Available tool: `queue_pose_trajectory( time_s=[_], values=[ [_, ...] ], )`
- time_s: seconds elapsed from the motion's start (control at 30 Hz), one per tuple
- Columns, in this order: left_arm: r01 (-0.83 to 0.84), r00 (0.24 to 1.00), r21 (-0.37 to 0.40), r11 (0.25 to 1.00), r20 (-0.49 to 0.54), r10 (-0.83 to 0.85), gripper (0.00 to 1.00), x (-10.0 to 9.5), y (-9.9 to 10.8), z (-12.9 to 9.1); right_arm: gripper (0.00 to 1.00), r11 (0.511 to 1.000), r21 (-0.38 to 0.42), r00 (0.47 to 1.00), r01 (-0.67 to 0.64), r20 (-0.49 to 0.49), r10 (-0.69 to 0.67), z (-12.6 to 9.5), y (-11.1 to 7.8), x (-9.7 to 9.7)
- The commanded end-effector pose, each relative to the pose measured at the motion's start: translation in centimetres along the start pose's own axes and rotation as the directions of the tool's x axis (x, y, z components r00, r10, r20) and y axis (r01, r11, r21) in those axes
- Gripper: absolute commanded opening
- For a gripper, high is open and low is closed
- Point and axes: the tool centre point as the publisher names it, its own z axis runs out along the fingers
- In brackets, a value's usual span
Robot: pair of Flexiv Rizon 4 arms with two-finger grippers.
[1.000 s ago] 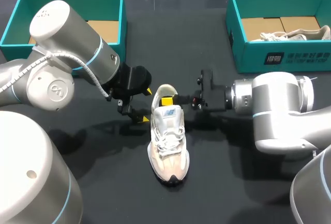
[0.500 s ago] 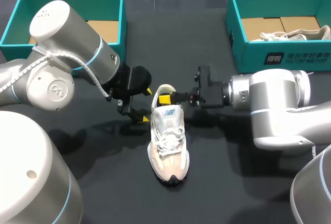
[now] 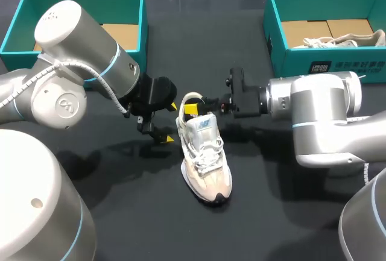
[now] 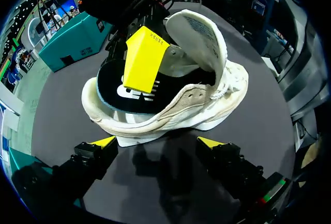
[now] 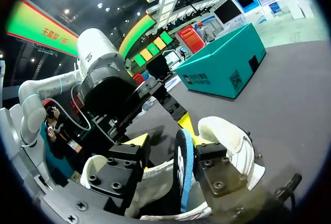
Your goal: Take the shoe out of the shoebox, open the shoe tongue, remove and reinsert the insole, then place the shoe into the shoebox
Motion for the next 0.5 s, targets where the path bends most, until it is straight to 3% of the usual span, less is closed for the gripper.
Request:
queue_pose_trajectory(
  time_s=[0.03, 0.5],
  values=[
    [0.000, 1.000, -0.002, 1.000, 0.002, 0.000, 1.00, 0.1, 0.0, 0.0, 0.00, 1.000, 0.020, 1.000, -0.016, -0.008, 0.017, 0.2, -0.5, -0.4],
    [0.000, 1.000, -0.002, 1.000, 0.002, 0.000, 1.00, 0.1, 0.0, 0.0, 0.00, 0.997, -0.014, 0.997, -0.074, 0.016, 0.074, -0.7, -3.0, -0.3]
  ],
)
